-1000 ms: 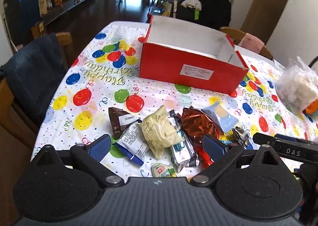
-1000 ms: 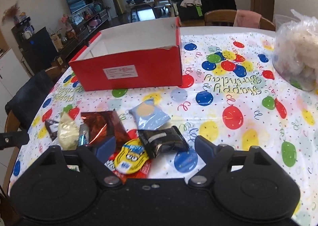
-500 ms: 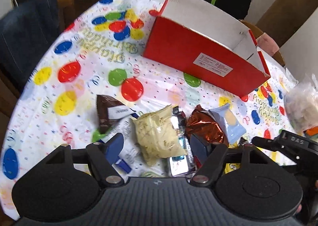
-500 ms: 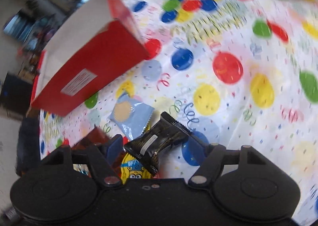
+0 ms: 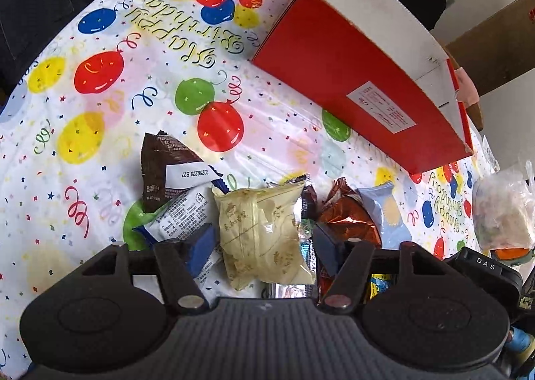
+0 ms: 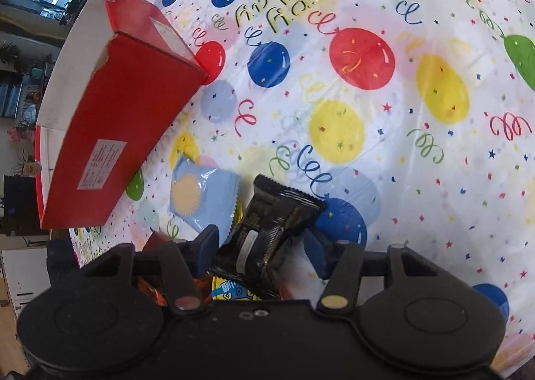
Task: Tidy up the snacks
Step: 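Grasp the cream snack bag with left tool while right tool grasps the black chocolate bar, then carry both snacks into the red box and open both tools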
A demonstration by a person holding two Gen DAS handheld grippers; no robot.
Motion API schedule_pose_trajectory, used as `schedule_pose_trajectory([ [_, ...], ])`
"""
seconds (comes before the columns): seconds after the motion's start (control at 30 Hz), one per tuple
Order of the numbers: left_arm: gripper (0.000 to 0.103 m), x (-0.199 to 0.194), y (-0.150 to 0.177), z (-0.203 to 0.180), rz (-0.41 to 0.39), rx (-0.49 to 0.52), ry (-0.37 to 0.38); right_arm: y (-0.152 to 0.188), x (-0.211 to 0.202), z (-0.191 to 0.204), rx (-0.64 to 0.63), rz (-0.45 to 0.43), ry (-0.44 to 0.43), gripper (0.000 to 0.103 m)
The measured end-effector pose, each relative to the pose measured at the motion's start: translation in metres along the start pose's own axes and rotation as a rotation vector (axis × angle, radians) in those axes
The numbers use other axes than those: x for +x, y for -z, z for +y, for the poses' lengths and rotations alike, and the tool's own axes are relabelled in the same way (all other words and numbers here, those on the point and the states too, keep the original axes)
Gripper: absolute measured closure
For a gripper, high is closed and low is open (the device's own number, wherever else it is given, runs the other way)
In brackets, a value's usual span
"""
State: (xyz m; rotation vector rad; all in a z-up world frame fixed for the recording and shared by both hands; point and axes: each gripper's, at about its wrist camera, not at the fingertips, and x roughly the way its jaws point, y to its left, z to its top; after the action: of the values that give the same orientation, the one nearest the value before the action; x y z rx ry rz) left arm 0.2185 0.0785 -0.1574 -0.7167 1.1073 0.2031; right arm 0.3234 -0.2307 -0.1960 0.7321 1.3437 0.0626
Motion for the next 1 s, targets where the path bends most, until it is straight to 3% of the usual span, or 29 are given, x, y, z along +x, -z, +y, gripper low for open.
schedule_pose_trajectory([
  [0.23,0.058,0.004,0.001,0.001,0.005,0.005,-0.015,0.0,0.0,-0.001,-0.008,-0.001,-0.015,0.064],
  [0.53,0.072,-0.002,0.005,0.004,-0.026,0.012,-0.01,0.006,-0.013,-0.004,-0.062,-0.035,-0.041,0.069],
  [1.0,0.079,-0.033,0.015,0.008,-0.082,0.045,-0.031,0.029,-0.069,0.036,-0.397,-0.183,-0.097,0.069],
])
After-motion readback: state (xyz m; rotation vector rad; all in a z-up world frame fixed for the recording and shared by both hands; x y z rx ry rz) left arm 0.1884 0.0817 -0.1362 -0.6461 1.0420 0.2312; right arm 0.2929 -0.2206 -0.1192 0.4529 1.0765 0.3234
